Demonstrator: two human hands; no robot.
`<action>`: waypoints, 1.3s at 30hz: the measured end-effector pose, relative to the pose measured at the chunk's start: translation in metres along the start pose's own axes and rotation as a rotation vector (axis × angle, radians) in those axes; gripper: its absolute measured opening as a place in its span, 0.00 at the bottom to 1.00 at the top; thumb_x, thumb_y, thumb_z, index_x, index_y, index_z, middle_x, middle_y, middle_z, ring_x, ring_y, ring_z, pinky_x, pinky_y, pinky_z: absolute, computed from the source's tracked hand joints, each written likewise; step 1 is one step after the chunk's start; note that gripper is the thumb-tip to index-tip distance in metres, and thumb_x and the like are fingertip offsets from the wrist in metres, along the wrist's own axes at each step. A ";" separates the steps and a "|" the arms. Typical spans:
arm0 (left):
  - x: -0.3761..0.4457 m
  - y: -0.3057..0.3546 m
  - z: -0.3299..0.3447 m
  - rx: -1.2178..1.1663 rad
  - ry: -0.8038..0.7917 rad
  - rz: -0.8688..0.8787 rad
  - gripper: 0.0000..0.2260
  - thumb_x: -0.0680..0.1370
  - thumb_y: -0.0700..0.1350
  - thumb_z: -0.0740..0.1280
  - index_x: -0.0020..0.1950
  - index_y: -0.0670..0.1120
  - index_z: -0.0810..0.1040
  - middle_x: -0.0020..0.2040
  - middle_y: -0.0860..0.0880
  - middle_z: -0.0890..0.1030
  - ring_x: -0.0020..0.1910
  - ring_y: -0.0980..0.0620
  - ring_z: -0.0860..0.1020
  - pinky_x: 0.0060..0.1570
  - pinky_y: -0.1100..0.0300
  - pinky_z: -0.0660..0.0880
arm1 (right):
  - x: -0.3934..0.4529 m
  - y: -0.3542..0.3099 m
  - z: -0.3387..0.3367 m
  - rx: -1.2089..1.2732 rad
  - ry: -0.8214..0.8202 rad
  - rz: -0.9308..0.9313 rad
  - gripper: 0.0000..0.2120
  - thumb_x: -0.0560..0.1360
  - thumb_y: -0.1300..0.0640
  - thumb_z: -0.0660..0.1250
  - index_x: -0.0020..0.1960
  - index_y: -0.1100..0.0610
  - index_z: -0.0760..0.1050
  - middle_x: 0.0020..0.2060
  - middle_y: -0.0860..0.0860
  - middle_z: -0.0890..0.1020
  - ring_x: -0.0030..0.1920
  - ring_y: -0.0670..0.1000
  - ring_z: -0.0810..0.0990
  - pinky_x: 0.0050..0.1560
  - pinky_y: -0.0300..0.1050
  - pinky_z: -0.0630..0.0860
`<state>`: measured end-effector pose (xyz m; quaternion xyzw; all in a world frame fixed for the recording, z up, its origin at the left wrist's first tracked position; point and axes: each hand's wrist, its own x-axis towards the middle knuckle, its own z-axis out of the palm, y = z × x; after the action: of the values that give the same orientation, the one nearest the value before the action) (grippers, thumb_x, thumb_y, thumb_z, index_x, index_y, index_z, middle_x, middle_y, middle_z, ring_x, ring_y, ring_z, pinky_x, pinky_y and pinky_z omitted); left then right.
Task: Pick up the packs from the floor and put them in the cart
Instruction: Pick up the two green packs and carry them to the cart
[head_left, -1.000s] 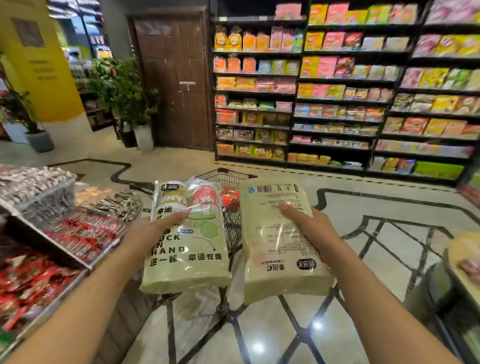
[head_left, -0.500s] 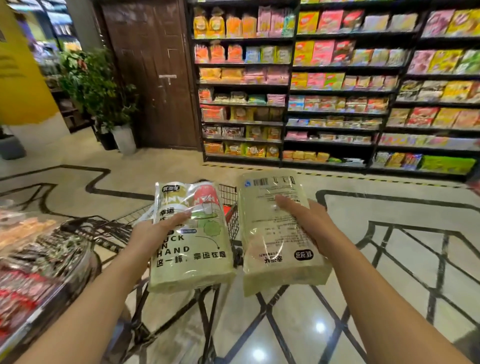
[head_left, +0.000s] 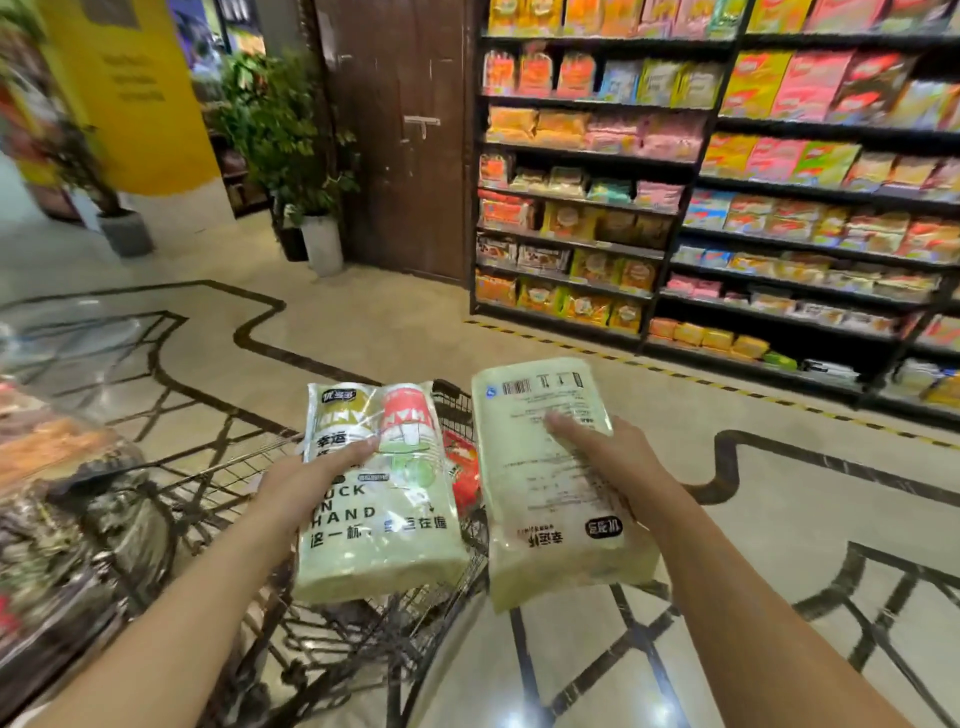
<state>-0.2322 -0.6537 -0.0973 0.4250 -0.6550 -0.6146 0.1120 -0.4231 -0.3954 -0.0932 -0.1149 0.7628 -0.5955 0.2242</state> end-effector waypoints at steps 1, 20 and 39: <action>0.020 0.001 0.005 -0.020 0.018 -0.007 0.24 0.67 0.57 0.80 0.52 0.42 0.82 0.38 0.42 0.88 0.37 0.42 0.87 0.46 0.48 0.83 | 0.024 0.001 0.003 0.000 -0.015 0.006 0.17 0.73 0.42 0.78 0.57 0.50 0.83 0.45 0.51 0.90 0.45 0.55 0.91 0.55 0.60 0.86; 0.319 -0.017 0.077 -0.111 0.283 -0.279 0.22 0.64 0.57 0.83 0.51 0.47 0.83 0.39 0.48 0.89 0.39 0.46 0.88 0.51 0.46 0.83 | 0.417 0.026 0.098 -0.214 -0.346 0.108 0.17 0.71 0.42 0.80 0.56 0.48 0.83 0.43 0.47 0.90 0.42 0.50 0.90 0.49 0.52 0.86; 0.464 -0.086 0.209 0.277 0.701 -0.697 0.41 0.68 0.66 0.76 0.72 0.44 0.68 0.63 0.43 0.81 0.59 0.38 0.81 0.56 0.46 0.78 | 0.573 0.170 0.209 -0.804 -0.535 0.137 0.47 0.69 0.29 0.73 0.79 0.48 0.60 0.61 0.52 0.83 0.59 0.60 0.83 0.61 0.58 0.80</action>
<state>-0.6212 -0.8175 -0.3954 0.8094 -0.4730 -0.3434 0.0560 -0.8074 -0.7835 -0.4136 -0.2912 0.8538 -0.1871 0.3890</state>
